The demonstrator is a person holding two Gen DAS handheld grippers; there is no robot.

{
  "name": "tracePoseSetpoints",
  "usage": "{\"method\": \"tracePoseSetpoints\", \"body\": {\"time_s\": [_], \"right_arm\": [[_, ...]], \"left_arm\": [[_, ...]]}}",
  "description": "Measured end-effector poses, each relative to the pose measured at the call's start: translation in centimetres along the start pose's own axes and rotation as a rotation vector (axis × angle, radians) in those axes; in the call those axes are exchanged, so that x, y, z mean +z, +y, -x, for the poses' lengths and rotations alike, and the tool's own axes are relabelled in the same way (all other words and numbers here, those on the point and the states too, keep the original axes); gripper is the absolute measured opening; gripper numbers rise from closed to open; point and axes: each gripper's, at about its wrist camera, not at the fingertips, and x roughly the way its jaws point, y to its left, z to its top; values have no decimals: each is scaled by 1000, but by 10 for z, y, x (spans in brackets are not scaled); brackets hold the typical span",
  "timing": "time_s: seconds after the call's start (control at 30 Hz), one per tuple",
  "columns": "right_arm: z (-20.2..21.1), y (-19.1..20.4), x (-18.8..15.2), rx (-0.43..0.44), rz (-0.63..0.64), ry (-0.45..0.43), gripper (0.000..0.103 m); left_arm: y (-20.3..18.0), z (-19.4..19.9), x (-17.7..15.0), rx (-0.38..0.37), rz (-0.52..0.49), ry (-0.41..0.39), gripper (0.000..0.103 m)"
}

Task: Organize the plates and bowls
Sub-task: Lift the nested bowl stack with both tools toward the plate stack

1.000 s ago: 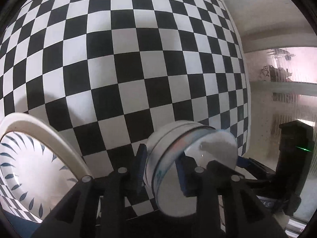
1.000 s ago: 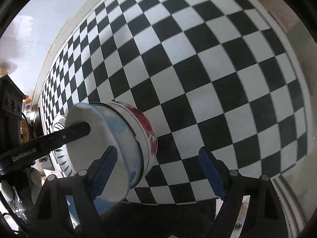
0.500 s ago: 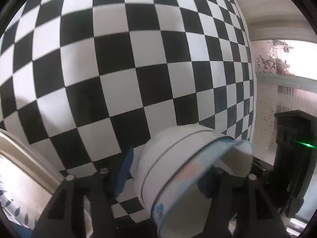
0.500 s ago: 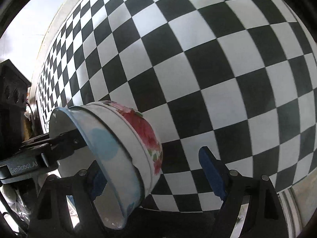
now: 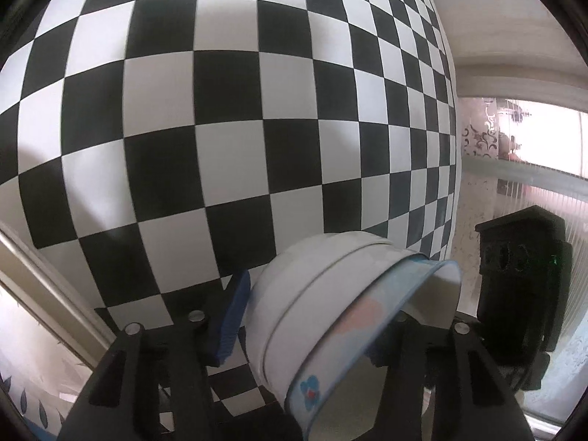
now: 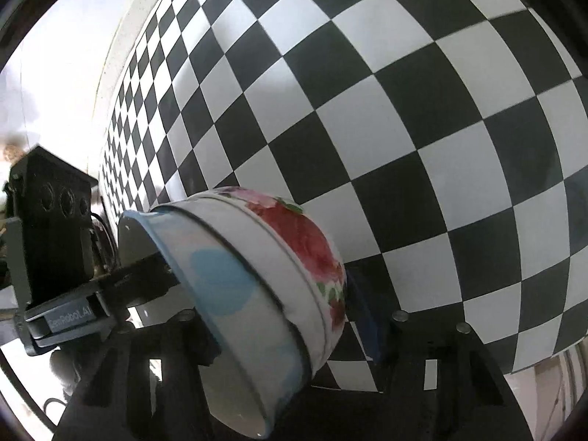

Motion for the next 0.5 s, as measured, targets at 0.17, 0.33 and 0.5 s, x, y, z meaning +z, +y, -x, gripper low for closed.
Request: {"method": "tracePoseSetpoints", "body": {"time_s": [0.17, 0.33, 0.5], "right_arm": [[13, -7, 3, 15, 7, -11, 52], [25, -8, 4, 34, 22, -17, 46], [33, -4, 9, 42, 42, -30, 44]], "left_arm": [[8, 7, -4, 8, -5, 3, 48], [8, 11, -7, 20, 4, -2, 48], [2, 13, -9, 28, -14, -24, 48]]}}
